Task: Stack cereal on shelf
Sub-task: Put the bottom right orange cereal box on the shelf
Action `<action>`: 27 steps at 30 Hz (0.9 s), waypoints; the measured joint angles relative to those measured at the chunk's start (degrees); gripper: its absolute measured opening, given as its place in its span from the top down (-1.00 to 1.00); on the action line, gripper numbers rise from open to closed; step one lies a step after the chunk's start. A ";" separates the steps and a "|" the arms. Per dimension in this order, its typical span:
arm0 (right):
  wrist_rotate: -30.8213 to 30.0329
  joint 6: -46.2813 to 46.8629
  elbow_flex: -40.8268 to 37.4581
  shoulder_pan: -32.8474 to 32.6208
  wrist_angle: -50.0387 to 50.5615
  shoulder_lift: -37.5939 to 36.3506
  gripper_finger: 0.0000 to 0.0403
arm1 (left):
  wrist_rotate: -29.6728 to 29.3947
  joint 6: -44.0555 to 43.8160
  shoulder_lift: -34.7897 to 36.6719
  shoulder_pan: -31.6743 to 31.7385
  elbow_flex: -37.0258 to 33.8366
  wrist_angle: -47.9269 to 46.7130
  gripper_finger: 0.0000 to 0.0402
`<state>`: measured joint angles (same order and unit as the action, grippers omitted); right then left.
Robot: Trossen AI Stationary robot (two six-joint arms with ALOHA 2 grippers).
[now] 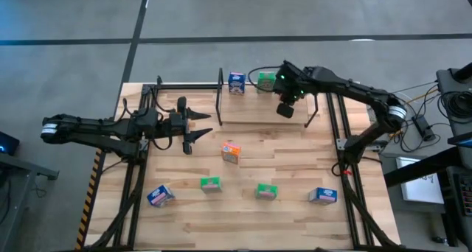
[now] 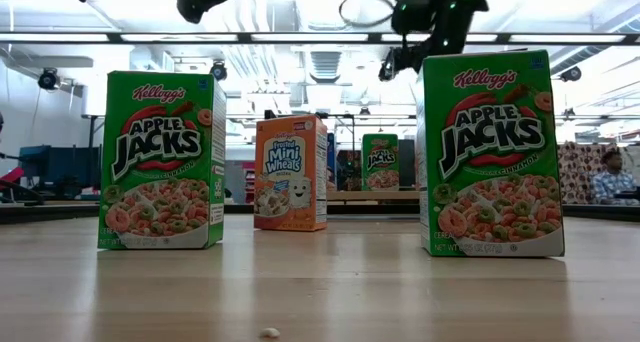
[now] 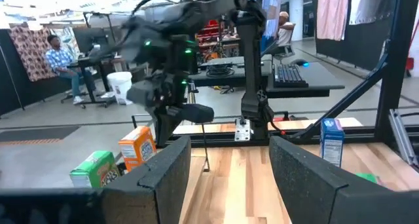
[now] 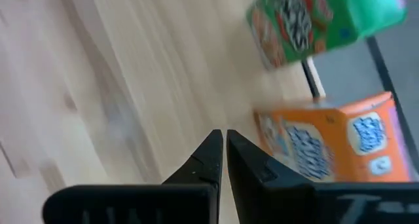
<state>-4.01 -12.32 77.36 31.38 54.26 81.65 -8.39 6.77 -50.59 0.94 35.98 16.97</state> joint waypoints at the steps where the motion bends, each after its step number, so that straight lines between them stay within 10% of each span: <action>1: -0.01 2.38 -1.88 -0.86 -2.69 -1.51 0.94 | -0.01 -0.23 0.00 0.01 0.01 0.01 0.05; 13: -8.12 40.18 -18.51 -7.00 -16.06 -10.06 0.94 | 0.00 0.96 0.00 -0.01 -0.08 -0.48 0.05; 27: -9.55 46.89 -20.08 -7.27 -16.48 -9.12 0.94 | 0.01 1.33 0.00 0.00 0.99 0.54 0.05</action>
<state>-13.56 34.57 57.28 24.12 37.78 72.53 -8.38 8.09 -50.59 0.94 36.97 17.51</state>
